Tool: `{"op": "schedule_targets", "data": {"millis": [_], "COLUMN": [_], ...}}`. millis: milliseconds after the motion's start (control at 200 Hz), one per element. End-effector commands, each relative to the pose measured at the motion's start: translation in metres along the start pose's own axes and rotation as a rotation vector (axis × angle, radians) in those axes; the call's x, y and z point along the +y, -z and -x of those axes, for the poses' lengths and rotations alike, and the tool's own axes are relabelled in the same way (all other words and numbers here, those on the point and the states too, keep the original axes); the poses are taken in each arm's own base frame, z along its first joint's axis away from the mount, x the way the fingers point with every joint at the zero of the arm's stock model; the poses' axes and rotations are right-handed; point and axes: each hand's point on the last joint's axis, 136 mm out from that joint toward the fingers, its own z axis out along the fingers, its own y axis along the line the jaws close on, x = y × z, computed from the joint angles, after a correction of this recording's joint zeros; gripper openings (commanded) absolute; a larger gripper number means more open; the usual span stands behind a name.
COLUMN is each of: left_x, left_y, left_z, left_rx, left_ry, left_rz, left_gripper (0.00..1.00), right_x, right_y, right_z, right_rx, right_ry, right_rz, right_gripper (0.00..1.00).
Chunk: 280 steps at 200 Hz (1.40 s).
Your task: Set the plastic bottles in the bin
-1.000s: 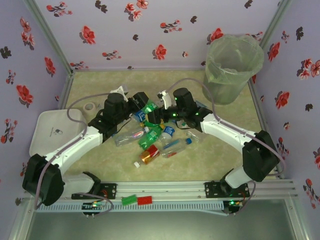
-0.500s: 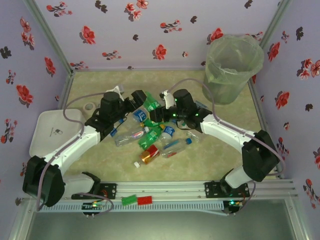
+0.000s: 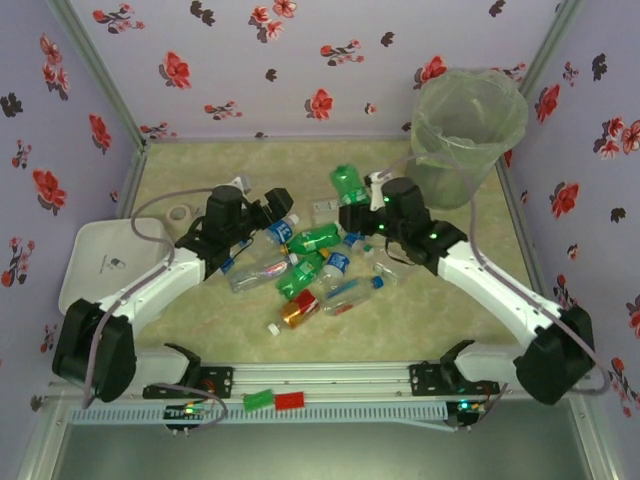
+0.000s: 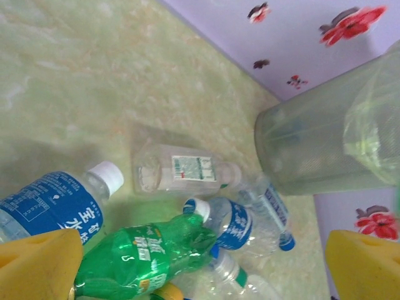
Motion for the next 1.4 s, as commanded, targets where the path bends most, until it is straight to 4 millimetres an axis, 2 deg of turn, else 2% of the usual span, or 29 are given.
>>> {"op": "schedule_targets", "data": {"millis": [0, 145, 235, 370, 465, 580, 775, 975, 1215, 1395], "left_x": [-0.004, -0.002, -0.003, 0.003, 0.011, 0.024, 0.041, 0.05, 0.048, 0.05], "left_y": [-0.016, -0.04, -0.046, -0.042, -0.035, -0.026, -0.012, 0.001, 0.013, 0.017], "left_z": [-0.001, -0.014, -0.025, -0.037, -0.045, -0.05, -0.047, -0.038, -0.038, -0.037], "left_rx": [0.028, 0.117, 0.17, 0.187, 0.188, 0.177, 0.122, 0.064, 0.053, 0.04], "left_ry": [-0.057, -0.052, -0.044, -0.045, -0.038, -0.033, -0.052, -0.081, -0.124, -0.123], "left_rz": [-0.04, -0.057, -0.082, -0.089, -0.075, -0.03, 0.056, 0.114, 0.105, 0.11], "left_gripper": [1.0, 1.0, 1.0, 1.0, 1.0, 1.0, 1.0, 1.0, 1.0, 1.0], "right_x": [-0.028, -0.058, -0.073, -0.098, -0.116, -0.139, -0.174, -0.225, -0.286, -0.31], "right_y": [0.035, 0.071, 0.092, 0.114, 0.122, 0.113, 0.079, 0.05, 0.022, 0.007], "right_z": [0.043, 0.089, 0.119, 0.162, 0.186, 0.208, 0.236, 0.248, 0.221, 0.2], "right_rx": [-0.129, -0.253, -0.318, -0.409, -0.446, -0.444, -0.373, -0.264, -0.138, -0.083], "right_ry": [-0.016, -0.036, -0.027, -0.035, -0.046, -0.054, -0.018, -0.027, -0.128, -0.218], "right_rz": [-0.117, -0.21, -0.277, -0.367, -0.435, -0.503, -0.616, -0.756, -0.816, -0.783], "right_gripper": [0.47, 0.47, 0.47, 0.46, 0.46, 0.46, 0.46, 0.46, 0.47, 0.5]}}
